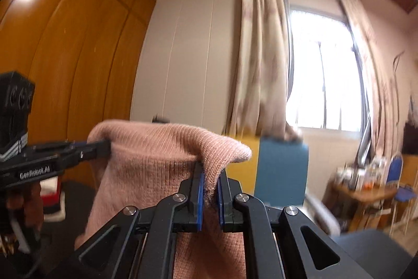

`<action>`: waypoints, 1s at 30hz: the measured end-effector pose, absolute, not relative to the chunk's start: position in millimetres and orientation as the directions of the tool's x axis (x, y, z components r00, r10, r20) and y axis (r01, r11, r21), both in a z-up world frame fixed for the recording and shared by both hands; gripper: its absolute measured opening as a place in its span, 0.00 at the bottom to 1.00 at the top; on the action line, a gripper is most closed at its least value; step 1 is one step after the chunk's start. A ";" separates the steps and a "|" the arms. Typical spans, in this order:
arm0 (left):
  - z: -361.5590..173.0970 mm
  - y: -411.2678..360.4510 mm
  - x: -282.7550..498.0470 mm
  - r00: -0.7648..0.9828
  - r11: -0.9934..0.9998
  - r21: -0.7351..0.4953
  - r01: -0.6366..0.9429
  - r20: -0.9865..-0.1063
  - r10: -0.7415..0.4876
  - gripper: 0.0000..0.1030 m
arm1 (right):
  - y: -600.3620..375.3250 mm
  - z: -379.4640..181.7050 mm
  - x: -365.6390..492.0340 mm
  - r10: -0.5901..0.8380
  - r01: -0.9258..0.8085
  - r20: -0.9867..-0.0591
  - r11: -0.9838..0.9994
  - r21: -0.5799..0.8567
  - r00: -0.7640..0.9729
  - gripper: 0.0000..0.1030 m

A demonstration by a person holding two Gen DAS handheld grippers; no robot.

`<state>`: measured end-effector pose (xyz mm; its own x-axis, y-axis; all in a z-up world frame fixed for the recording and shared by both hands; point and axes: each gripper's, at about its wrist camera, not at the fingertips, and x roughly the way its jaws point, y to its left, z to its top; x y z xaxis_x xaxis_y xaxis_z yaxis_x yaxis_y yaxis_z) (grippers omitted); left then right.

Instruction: Fold clothes

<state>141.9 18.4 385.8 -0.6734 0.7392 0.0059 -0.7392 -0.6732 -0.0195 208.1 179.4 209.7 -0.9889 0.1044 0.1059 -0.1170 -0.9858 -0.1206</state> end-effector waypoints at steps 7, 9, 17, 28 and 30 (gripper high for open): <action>450.4 4.0 164.7 -0.641 -0.650 -0.010 -0.760 0.177 0.747 0.05 | 167.2 283.1 235.8 0.083 -0.123 0.319 -0.987 -0.106 -0.944 0.08; 464.3 -0.6 173.2 -0.624 -0.636 -0.014 -0.771 0.211 0.752 0.05 | 166.8 298.6 250.7 0.068 -0.108 0.377 -0.990 -0.086 -0.923 0.08; 452.6 15.0 168.2 -0.629 -0.639 -0.003 -0.769 0.176 0.757 0.05 | 154.7 307.8 263.4 0.017 -0.061 0.377 -0.993 -0.105 -0.926 0.08; 266.1 84.9 7.8 -0.696 -0.772 -0.070 -0.632 -0.386 0.605 0.07 | 242.0 201.4 132.0 0.160 -0.164 -0.084 -0.986 0.033 -0.984 0.07; 222.4 88.4 -30.9 -0.673 -0.805 -0.115 -0.582 -0.488 0.556 0.07 | 259.3 175.7 109.9 0.088 -0.116 -0.209 -0.985 0.126 -0.974 0.15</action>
